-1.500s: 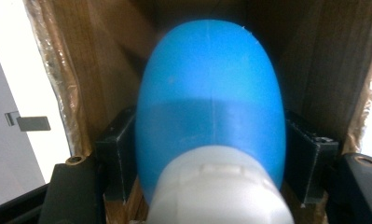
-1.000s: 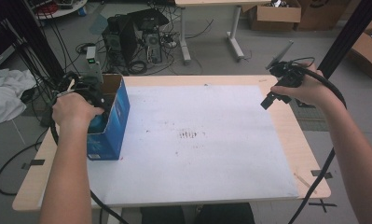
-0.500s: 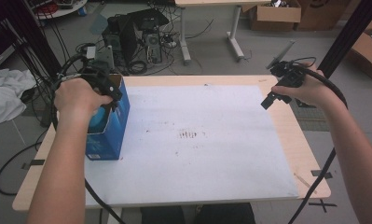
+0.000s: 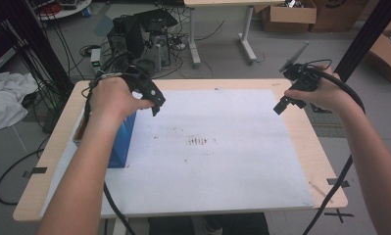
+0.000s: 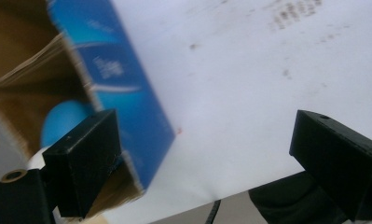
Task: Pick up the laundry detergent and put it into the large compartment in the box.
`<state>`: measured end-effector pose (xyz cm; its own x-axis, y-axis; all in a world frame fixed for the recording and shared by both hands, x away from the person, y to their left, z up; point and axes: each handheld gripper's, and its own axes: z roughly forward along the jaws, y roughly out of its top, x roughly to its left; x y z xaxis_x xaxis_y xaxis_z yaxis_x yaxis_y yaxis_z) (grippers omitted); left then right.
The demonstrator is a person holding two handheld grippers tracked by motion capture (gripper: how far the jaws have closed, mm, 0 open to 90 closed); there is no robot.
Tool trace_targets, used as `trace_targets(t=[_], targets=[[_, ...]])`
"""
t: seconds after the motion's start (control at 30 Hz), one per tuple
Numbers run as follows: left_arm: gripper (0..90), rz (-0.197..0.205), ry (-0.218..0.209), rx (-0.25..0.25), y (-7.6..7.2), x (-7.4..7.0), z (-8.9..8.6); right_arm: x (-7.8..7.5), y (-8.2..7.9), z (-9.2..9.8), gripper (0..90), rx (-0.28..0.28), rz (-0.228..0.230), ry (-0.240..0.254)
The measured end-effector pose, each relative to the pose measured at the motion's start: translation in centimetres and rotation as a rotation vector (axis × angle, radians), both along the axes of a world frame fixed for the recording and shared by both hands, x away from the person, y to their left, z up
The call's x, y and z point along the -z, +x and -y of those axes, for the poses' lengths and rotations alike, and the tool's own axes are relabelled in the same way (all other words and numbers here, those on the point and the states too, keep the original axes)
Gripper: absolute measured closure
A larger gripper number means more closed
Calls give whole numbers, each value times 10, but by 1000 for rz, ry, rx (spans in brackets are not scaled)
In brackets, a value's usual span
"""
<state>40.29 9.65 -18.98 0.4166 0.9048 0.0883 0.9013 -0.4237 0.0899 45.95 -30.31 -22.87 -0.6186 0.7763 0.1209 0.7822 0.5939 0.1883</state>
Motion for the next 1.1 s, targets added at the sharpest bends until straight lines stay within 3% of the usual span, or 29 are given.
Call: trace_targets(t=[0.33, 0.57, 0.83, 1.1], targets=[[42, -24, -12, 141, -3, 23, 49, -2, 0, 0, 168, -7, 3, 1], [21, -37, -19, 196, -3, 37, 72, -2, 0, -2, 167, -7, 4, 0], [20, -59, -20, 228, -2, 44, 82, -4, -1, 0, 168, -1, 4, -3], [20, -60, -23, 226, -1, 45, 83, -3, -1, 1, 167, 0, 5, -4]])
